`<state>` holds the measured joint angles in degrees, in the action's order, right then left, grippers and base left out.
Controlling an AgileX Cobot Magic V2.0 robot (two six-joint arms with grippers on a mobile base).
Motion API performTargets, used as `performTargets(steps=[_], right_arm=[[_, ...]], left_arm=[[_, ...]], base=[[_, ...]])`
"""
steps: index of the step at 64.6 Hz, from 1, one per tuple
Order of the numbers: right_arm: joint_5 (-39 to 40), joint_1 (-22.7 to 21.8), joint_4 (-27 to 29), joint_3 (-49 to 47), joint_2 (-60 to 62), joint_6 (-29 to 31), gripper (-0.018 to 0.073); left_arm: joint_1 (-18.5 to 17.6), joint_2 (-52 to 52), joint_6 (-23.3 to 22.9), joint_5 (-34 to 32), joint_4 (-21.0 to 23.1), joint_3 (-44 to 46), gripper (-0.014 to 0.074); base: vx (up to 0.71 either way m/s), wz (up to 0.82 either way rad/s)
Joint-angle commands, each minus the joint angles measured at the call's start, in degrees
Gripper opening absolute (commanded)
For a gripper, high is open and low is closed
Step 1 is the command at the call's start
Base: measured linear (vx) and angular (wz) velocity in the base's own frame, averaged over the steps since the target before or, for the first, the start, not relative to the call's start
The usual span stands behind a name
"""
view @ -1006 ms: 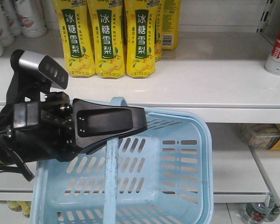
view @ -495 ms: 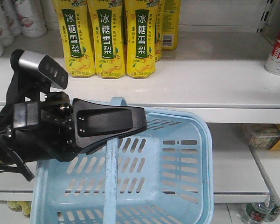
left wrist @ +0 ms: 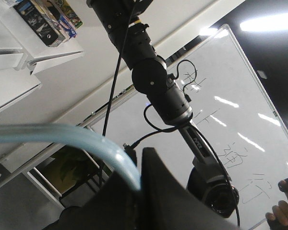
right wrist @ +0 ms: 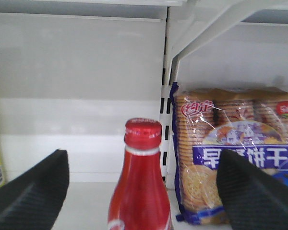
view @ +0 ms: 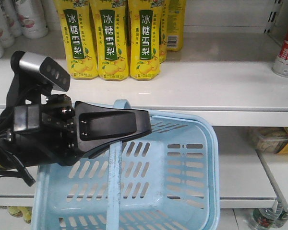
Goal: Place coke in basket with both arms
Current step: 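Reach the right gripper to the red Coca-Cola bottle and grasp it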
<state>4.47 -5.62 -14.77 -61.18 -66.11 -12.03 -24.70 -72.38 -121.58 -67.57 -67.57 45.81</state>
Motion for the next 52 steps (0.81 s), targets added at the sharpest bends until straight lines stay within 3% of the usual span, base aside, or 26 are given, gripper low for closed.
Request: performTargets(steps=[1, 27, 35, 47, 52], right_arm=[[4.41, -0.27, -0.06, -3.87, -2.1, 0.42, 0.0595], [3.36, -0.27, -0.06, -11.13, -11.07, 0.42, 0.0558], [3.69, -0.27, -0.06, -11.13, -11.06, 0.42, 0.0403], [3.58, -0.27, -0.22, -11.13, -10.99, 0.61, 0.003], [2.83, -0.27, -0.22, -11.13, -10.16, 0.61, -0.0015]], left_arm=[[-0.41, 1.46, 0.71, -11.1, 4.84, 1.58, -0.0006], [-0.41, 1.46, 0.71, -11.1, 4.84, 1.58, -0.0006], [-0.41, 1.46, 0.71, -11.1, 4.84, 1.58, -0.0006], [-0.41, 1.46, 0.71, -11.1, 4.84, 1.58, -0.0006], [-0.41, 1.46, 0.71, -11.1, 4.84, 1.58, -0.0006]], base=[[0.0, 0.0], [0.0, 0.0], [0.0, 0.0], [0.0, 0.0], [0.0, 0.0]])
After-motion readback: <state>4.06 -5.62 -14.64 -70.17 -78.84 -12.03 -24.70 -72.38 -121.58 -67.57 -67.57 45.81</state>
